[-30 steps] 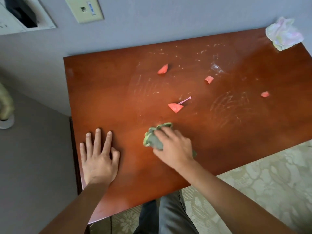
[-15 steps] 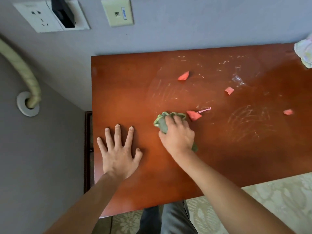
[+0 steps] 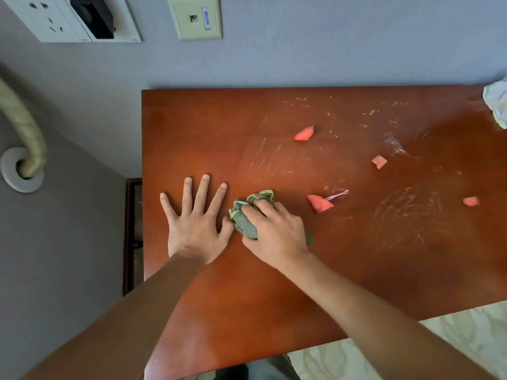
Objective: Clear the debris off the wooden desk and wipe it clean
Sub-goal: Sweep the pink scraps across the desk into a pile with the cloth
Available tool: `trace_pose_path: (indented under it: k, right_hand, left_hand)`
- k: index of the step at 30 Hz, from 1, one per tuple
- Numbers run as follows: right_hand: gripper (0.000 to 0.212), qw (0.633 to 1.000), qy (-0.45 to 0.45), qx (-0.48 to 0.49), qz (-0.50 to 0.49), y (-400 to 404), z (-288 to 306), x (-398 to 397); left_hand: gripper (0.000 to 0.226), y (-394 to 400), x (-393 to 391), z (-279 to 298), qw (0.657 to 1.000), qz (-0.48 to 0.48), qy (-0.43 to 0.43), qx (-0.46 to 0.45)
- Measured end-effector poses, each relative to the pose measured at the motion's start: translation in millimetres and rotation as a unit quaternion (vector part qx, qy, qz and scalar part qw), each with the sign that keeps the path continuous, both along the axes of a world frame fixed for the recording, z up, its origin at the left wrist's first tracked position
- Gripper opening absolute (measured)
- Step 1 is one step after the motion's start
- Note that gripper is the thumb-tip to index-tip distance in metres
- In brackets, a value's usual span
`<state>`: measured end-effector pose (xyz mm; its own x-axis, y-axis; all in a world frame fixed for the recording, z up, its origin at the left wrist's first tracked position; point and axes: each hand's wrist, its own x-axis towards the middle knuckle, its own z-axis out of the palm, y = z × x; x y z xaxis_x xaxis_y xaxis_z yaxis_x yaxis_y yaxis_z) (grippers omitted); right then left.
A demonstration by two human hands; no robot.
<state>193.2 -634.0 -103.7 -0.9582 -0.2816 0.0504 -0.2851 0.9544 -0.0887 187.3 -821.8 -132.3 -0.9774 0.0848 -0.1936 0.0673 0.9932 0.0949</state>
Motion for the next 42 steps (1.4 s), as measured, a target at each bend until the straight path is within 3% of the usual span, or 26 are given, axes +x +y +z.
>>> trace_pose_path:
  k: [2,5,7,8,10,12,13,18,20,22,24,25,27,30,31,33,35,37,39,42]
  right_hand:
    - [0.049,0.999,-0.005,0.033,-0.002,16.2,2.8,-15.3]
    - [0.045,0.977,-0.022,0.036,-0.209,21.5,7.7,-40.1]
    - [0.047,0.965,-0.018,0.024,-0.262,5.8,7.2,-42.4]
    - [0.047,0.972,-0.013,0.018,-0.234,-4.0,6.7,-38.6]
    - [0.047,0.997,0.000,0.013,-0.074,-14.0,3.3,-26.1]
    - [0.047,0.999,-0.003,0.011,0.044,-2.3,3.4,-30.4]
    - [0.047,0.999,-0.006,0.023,0.037,6.7,4.3,-40.1]
    - [0.050,0.971,-0.034,0.037,-0.235,3.0,8.0,-78.2]
    - [0.050,0.984,-0.023,0.022,-0.175,-15.9,6.0,-68.8]
    - [0.050,1.000,-0.021,0.008,-0.005,-19.7,4.0,-55.9]
    - [0.054,0.990,-0.076,-0.012,0.114,-2.0,12.3,-67.1]
    - [0.055,0.986,-0.111,-0.015,0.122,8.6,18.4,-79.9]
    - [0.054,0.990,-0.135,-0.002,0.034,25.0,23.7,-104.2]
    - [0.050,0.974,-0.094,-0.022,-0.206,21.9,18.6,-123.7]
    - [0.050,0.970,-0.072,-0.013,-0.233,12.9,15.5,-122.6]
    - [0.050,0.987,-0.041,0.005,-0.155,-3.5,9.6,-110.5]
    - [0.051,0.999,-0.035,-0.015,0.038,-4.5,8.7,-98.2]
    - [0.054,0.980,-0.074,-0.014,0.186,10.1,17.5,-105.2]
    - [0.055,0.979,-0.098,0.040,0.174,24.0,20.5,-131.0]
    - [0.052,0.994,-0.088,0.033,-0.052,26.5,21.5,-175.6]
  left_hand:
    - [0.070,-0.5,-0.4,-0.2,1.000,0.006,0.011,0.014]
    - [0.068,0.5,-1.6,-0.1,0.999,0.017,0.015,0.025]
    - [0.068,0.6,0.1,-1.6,0.999,0.021,0.024,0.028]
    - [0.069,0.3,0.1,-2.0,0.999,0.023,0.025,0.027]
    - [0.070,-1.1,0.5,-2.7,0.999,0.023,0.030,0.024]
    - [0.070,-1.2,1.3,-3.0,0.999,0.023,0.037,0.027]
    - [0.069,-0.9,1.2,-3.3,0.998,0.024,0.041,0.030]
    - [0.067,0.0,-0.7,-4.3,0.997,0.032,0.059,0.037]
    - [0.068,-0.5,0.6,-4.0,0.997,0.035,0.055,0.040]
    - [0.068,-1.4,1.5,-4.7,0.997,0.035,0.057,0.041]
    - [0.069,-1.9,0.9,-5.0,0.997,0.037,0.058,0.044]
    - [0.069,-1.8,1.0,-5.1,0.997,0.038,0.059,0.045]
    - [0.068,-1.3,0.5,-4.7,0.996,0.041,0.061,0.048]
    - [0.068,-0.4,1.1,-3.2,0.995,0.044,0.069,0.057]
    - [0.068,-0.2,1.6,-2.9,0.995,0.044,0.072,0.060]
    - [0.068,-0.6,1.8,-2.5,0.995,0.043,0.072,0.059]
    - [0.069,-0.9,0.9,-2.3,0.995,0.040,0.069,0.057]
    - [0.069,-0.8,0.4,-2.3,0.995,0.038,0.067,0.056]
    - [0.069,-0.8,0.5,-2.5,0.995,0.038,0.069,0.057]
    - [0.068,-1.2,0.7,-3.1,0.995,0.040,0.076,0.059]
